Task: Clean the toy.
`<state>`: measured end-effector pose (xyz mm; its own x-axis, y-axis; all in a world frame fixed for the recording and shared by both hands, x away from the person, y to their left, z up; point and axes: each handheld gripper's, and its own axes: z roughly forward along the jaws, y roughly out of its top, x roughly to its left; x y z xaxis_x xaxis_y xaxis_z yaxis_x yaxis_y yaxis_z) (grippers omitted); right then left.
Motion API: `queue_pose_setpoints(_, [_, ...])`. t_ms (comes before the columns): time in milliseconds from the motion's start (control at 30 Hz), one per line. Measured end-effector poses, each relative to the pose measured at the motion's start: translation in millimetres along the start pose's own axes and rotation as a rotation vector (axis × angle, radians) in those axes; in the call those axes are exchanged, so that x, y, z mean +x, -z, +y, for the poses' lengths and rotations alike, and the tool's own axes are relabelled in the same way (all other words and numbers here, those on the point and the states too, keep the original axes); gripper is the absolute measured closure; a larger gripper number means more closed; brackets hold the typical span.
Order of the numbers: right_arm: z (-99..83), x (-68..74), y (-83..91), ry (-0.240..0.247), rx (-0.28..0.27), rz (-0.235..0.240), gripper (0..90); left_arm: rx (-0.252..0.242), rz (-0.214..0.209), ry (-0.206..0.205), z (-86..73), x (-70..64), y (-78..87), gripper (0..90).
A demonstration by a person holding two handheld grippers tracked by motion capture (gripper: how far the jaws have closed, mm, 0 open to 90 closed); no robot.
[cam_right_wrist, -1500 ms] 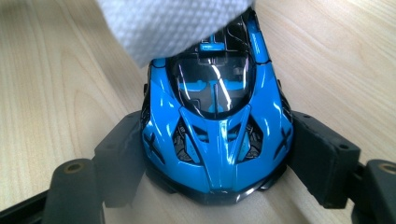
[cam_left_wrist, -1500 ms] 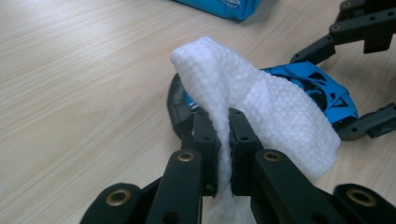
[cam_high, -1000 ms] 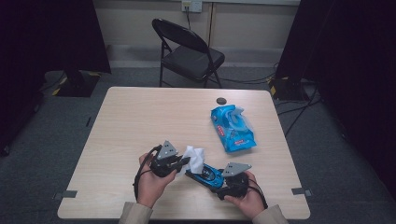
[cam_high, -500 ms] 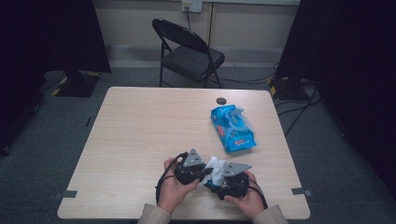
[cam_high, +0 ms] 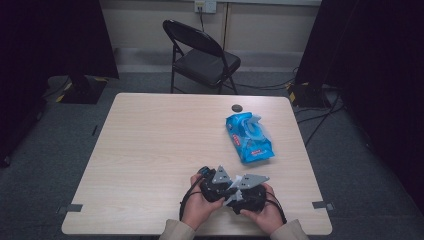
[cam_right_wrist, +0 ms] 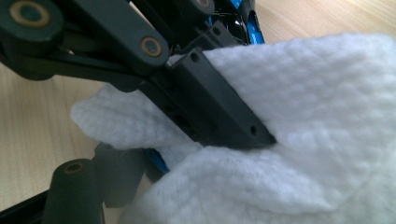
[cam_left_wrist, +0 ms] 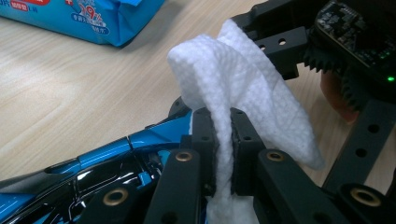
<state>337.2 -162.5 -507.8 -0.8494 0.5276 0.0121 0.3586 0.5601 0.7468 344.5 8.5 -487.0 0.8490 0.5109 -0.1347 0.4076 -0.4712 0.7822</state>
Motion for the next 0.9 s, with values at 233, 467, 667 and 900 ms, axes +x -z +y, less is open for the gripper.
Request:
queue_pose_setpoints(233, [0.0,0.0,0.0,0.000,0.000,0.000,25.3,0.005,0.017,-0.016,1.4,2.0,0.7,83.2])
queue_pose_setpoints(467, [0.0,0.0,0.0,0.000,0.000,-0.001,25.3,0.002,0.024,-0.017,2.0,5.4,2.1,83.3])
queue_pose_setpoints(667, [0.0,0.0,0.0,0.001,0.000,-0.001,25.3,-0.011,0.036,-0.008,1.4,10.9,5.9,83.2])
queue_pose_setpoints(900, [0.0,0.0,0.0,0.001,0.000,-0.001,25.3,-0.021,0.060,-0.001,1.2,20.6,12.2,83.0])
